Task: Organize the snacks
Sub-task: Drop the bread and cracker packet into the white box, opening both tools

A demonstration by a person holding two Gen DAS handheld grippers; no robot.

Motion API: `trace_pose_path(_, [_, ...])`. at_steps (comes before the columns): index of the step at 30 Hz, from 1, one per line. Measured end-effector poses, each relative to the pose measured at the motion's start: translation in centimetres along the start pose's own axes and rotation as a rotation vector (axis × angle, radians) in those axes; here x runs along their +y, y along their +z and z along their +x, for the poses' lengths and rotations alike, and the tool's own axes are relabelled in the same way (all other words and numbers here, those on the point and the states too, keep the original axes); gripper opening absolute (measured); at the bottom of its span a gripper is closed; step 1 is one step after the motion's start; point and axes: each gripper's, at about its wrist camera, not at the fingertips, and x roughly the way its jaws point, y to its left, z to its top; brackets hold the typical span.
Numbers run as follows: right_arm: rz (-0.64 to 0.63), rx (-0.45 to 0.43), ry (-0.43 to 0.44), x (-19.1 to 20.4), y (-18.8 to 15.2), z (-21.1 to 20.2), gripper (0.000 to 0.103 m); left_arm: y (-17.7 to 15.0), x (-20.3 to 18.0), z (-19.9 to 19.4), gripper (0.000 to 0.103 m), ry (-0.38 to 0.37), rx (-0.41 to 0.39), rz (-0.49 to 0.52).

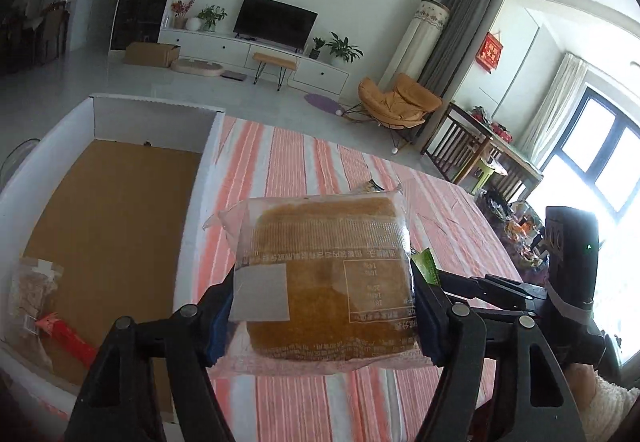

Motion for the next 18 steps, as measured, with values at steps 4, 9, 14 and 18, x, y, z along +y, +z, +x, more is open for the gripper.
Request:
trace_pose_path(4, [-0.125,-0.012,0.192,8.9,5.1,1.5,0.051,1.7,7.6,-1.8,0.073,0.288,0.004,-0.051])
trace_pose_path(9, [-0.119,0.038,0.31,15.1,8.3,5.9,0.067,-0.6,15.8,0.0,0.081,0.571,0.128,-0.078])
trace_pose_path(14, [0.003,-0.016,0.339,12.2,8.6,4.9,0.07,-2.6,17.1,-0.9,0.082,0.551,0.076,-0.147])
trace_pose_path(18, [0.046,-0.062,0.189,6.2,6.3,4.0,0.074,-2.8,13.9,-0.9,0.083,0.39,-0.062,-0.177])
